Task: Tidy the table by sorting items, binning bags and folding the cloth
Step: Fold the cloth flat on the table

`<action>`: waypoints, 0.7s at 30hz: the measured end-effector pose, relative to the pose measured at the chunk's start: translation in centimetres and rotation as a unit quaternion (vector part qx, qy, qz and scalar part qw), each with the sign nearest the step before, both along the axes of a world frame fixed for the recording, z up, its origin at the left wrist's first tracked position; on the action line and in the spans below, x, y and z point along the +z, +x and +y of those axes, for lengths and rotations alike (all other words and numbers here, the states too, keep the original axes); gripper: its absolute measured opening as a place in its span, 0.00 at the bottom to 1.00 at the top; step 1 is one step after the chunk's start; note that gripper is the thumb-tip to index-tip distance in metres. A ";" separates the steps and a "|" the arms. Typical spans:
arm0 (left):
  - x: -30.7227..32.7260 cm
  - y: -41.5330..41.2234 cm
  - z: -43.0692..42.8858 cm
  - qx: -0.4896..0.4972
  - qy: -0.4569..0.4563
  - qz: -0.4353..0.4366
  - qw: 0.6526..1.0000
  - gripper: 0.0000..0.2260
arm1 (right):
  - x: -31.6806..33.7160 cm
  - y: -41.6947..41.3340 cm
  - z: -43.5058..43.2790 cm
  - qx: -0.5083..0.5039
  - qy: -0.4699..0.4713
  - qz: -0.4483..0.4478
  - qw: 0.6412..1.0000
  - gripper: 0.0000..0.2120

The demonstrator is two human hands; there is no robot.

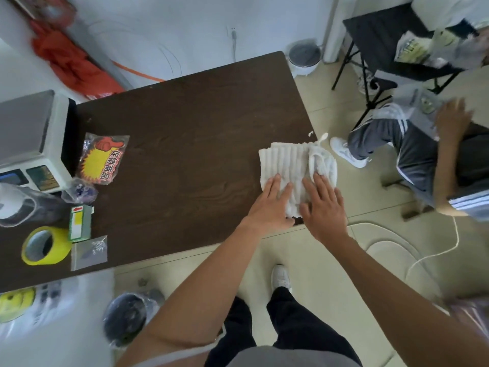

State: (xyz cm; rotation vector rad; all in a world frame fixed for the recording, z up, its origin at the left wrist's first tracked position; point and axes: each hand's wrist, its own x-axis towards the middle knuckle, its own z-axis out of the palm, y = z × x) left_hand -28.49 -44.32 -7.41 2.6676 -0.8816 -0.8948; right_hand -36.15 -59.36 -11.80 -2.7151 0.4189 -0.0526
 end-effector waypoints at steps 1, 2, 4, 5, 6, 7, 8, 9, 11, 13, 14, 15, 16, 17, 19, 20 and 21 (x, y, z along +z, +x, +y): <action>-0.4 -0.5 -0.5 -0.012 -0.009 -0.006 1.000 0.44 | -0.1 -0.9 -0.3 -0.017 0.002 -0.006 1.000 0.28; -0.9 -1.1 -0.8 -0.024 -0.016 -0.016 0.999 0.45 | -0.3 -1.8 -0.4 -0.031 0.006 -0.011 0.999 0.28; -1.6 -2.3 -1.0 -0.046 -0.029 -0.038 0.998 0.47 | -0.4 -3.4 -0.6 -0.047 0.011 -0.011 0.999 0.29; -1.9 -2.9 -0.9 -0.052 -0.038 -0.049 0.997 0.47 | -0.5 -4.0 -0.6 -0.049 0.010 -0.011 0.999 0.30; -2.1 -3.5 -0.6 -0.053 -0.050 -0.060 0.996 0.48 | -0.6 -4.5 -0.5 -0.049 0.009 -0.012 0.999 0.30; -2.3 -4.0 -0.3 -0.053 -0.063 -0.073 0.994 0.49 | -0.6 -4.8 -0.4 -0.049 0.008 -0.012 0.999 0.30; -2.5 -4.6 0.0 -0.051 -0.075 -0.086 0.992 0.49 | -0.7 -5.1 -0.1 -0.050 0.007 -0.010 0.999 0.30; -2.7 -5.1 0.5 -0.047 -0.085 -0.096 0.991 0.49 | -0.8 -5.4 0.3 -0.053 0.007 -0.008 0.999 0.30; -2.8 -5.9 1.4 -0.036 -0.101 -0.106 0.989 0.48 | -0.9 -5.7 1.4 -0.059 0.003 -0.007 0.998 0.30; -2.8 -6.5 2.5 -0.026 -0.114 -0.113 0.987 0.47 | -0.9 -5.9 2.7 -0.059 0.002 -0.002 0.998 0.30; -2.7 -6.7 3.2 -0.020 -0.120 -0.117 0.986 0.46 | -0.9 -6.0 3.3 -0.055 0.001 0.001 0.998 0.30; -2.8 -6.9 3.9 -0.013 -0.124 -0.122 0.985 0.46 | -0.9 -6.0 4.0 -0.049 -0.002 0.004 0.999 0.30; -2.8 -7.1 4.7 -0.005 -0.126 -0.126 0.984 0.45 | -0.9 -5.9 4.6 -0.041 -0.005 0.005 0.999 0.30; -2.9 -7.2 5.6 0.002 -0.129 -0.132 0.983 0.45 | -0.9 -5.8 5.2 -0.032 -0.007 0.006 0.999 0.30; -3.2 -7.5 7.3 0.021 -0.139 -0.142 0.980 0.44 | -0.9 -5.5 6.4 -0.010 -0.011 0.005 1.000 0.30; -3.3 -7.6 8.2 0.034 -0.143 -0.147 0.978 0.43 | -0.9 -5.4 7.0 0.002 -0.013 0.004 1.000 0.30; -3.4 -7.8 9.0 0.047 -0.143 -0.152 0.977 0.42 | -1.0 -5.3 7.7 0.014 -0.015 0.003 1.000 0.30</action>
